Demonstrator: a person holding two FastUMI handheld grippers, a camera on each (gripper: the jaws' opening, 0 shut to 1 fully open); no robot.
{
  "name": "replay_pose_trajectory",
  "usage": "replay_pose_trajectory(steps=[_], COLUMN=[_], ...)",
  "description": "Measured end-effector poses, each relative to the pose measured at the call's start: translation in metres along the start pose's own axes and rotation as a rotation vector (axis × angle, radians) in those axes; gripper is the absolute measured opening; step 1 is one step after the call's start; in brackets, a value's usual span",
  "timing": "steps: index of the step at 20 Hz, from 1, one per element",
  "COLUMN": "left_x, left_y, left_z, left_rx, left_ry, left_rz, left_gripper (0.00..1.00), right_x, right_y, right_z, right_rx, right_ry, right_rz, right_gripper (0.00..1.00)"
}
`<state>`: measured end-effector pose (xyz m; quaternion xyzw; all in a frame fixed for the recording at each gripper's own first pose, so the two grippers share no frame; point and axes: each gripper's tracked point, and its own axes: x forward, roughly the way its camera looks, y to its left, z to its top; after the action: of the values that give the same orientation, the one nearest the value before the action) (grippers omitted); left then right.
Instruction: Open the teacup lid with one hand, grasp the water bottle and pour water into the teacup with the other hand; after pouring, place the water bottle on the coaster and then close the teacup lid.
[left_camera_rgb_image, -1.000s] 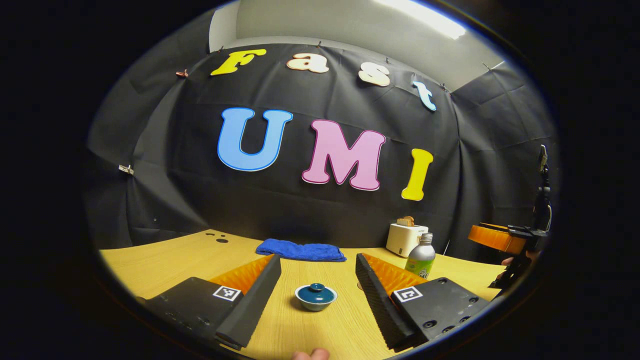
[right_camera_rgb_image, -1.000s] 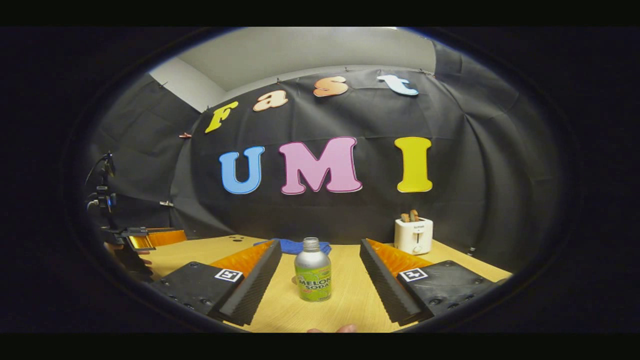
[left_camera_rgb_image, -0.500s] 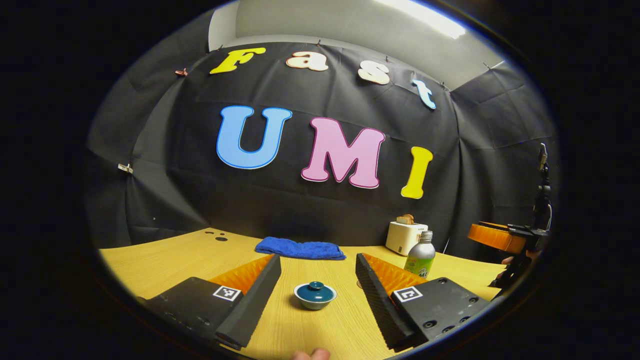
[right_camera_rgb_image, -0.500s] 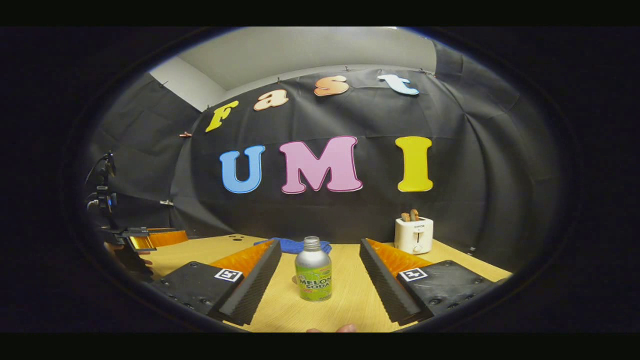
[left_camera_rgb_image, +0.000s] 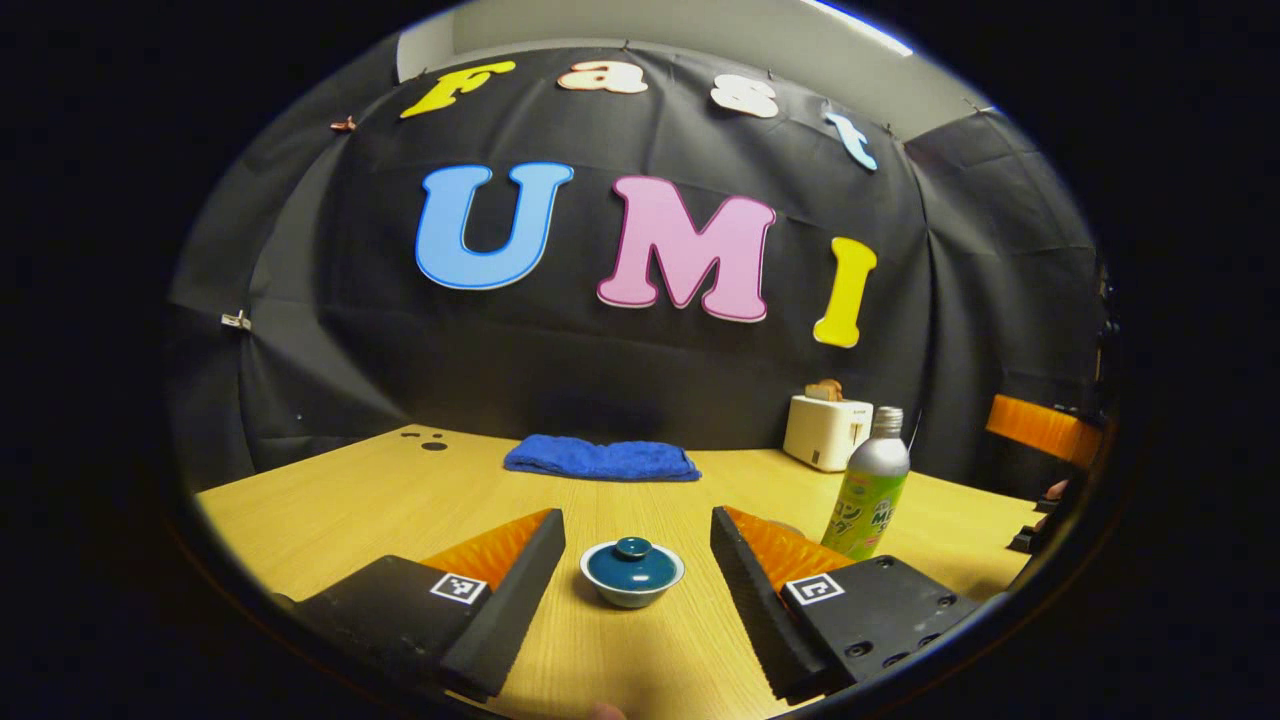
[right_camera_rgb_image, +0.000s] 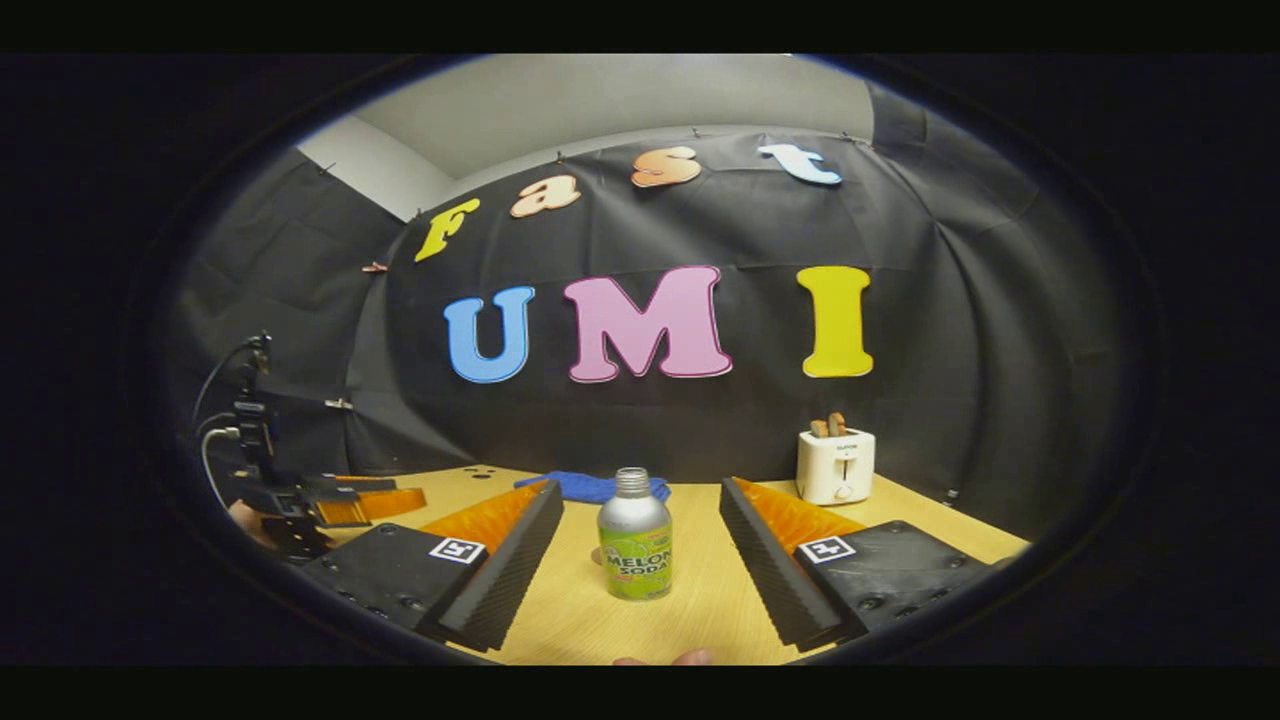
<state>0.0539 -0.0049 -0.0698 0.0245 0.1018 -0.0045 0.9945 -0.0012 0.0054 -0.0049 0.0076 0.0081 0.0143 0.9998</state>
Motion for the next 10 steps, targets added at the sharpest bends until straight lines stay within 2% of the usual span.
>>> replay_pose_trajectory(steps=[2, 3, 5, 7, 8, 10], left_x=[0.014, 0.022, 0.035, 0.045, 0.049, 0.055], left_y=[0.0, 0.001, 0.005, 0.007, 0.005, 0.003], left_z=[-0.012, -0.016, -0.021, -0.023, -0.025, -0.032], left_rx=[0.025, 0.032, 0.037, 0.033, 0.028, 0.026], left_ry=[0.061, 0.078, 0.099, 0.108, 0.117, 0.138], left_rz=[0.0, 0.006, 0.025, 0.038, 0.037, 0.035], left_gripper=[0.93, 0.93, 0.92, 0.87, 0.81, 0.79], right_x=[0.001, 0.0, -0.001, -0.001, -0.001, -0.001], right_y=[-0.004, -0.006, -0.008, -0.012, -0.015, -0.018], right_z=[0.002, 0.003, 0.003, 0.004, 0.005, 0.007], right_rx=[0.0, 0.004, 0.019, 0.032, 0.037, 0.049], right_ry=[-0.006, -0.007, -0.007, -0.007, -0.009, -0.015], right_rz=[-0.007, -0.008, -0.009, -0.012, -0.015, -0.019], right_gripper=[0.99, 0.96, 0.99, 0.98, 0.98, 0.96])
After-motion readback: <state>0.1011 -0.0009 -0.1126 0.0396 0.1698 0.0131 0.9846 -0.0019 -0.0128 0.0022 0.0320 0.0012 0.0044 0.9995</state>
